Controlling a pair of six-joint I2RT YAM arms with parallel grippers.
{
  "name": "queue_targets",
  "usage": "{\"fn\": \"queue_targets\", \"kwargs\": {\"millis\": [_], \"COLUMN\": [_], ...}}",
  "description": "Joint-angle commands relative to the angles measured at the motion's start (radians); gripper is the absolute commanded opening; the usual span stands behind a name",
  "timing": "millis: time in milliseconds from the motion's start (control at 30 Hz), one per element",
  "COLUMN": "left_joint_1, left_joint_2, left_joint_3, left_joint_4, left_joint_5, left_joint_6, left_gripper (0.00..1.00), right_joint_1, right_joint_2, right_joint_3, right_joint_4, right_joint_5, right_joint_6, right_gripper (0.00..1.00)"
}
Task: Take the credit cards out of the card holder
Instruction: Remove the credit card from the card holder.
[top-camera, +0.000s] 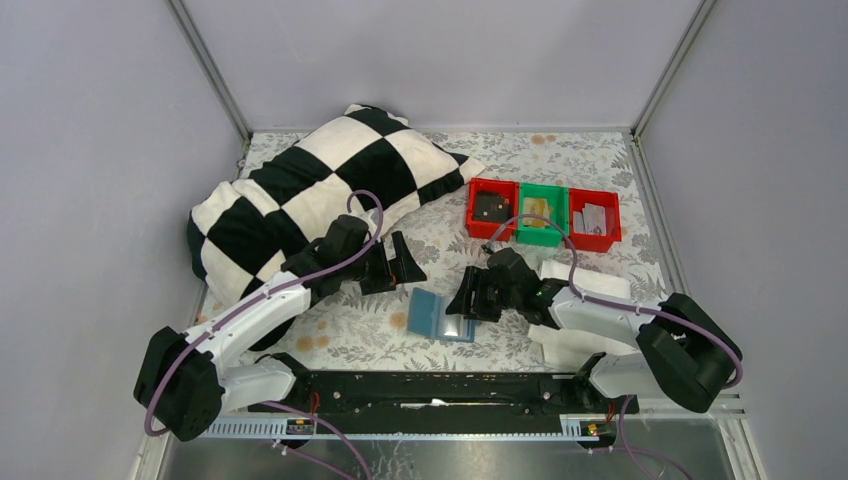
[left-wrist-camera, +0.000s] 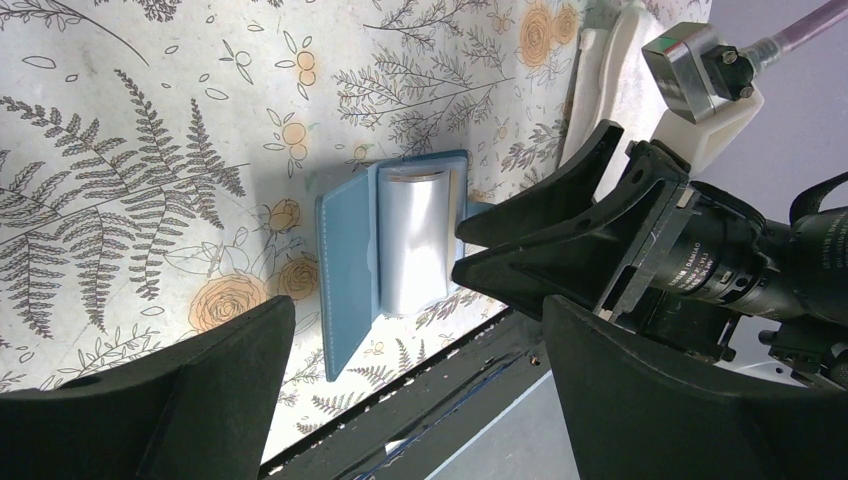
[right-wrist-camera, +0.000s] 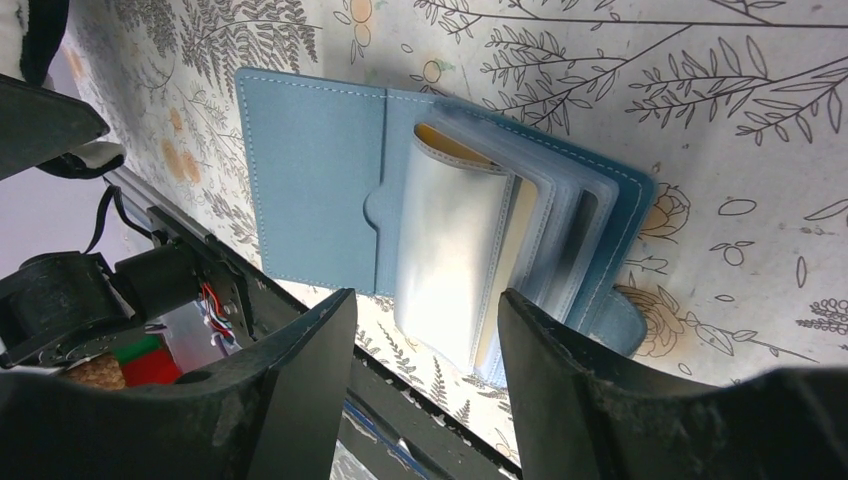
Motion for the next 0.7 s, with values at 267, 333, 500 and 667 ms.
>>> {"fn": "queue_targets", "kwargs": {"millis": [267, 333, 500, 667], "left_joint_1": [0.006, 0.005, 0.01, 0.018], "left_joint_2": [-0.011, -0.014, -0.028, -0.054], "left_joint_3": [0.032, 0.034, 0.041, 0.055], "left_joint_4": [0.035, 0.034, 0.015, -0.017], "left_joint_5": [0.002, 0.001, -0.013, -0.03], "left_joint_6": [0.018, 0.019, 0.03, 0.044], "left_gripper": [0.98, 0.98, 0.98, 0.98], "right_joint_1": [0.009, 0.012, 0.019, 0.03], "right_joint_2": [0.067, 0.077, 0.095, 0.125], "right_joint_3": [0.058, 0.069, 0.093, 0.124], "right_joint_4": [0.035, 0.038, 0.028, 0.041], "right_joint_5": [-0.037, -0.045, -0.046, -0.062], "right_joint_6": [-0.031, -0.031, -0.035, -0.033], "right_gripper": [0.61, 0.61, 0.61, 0.61]}}
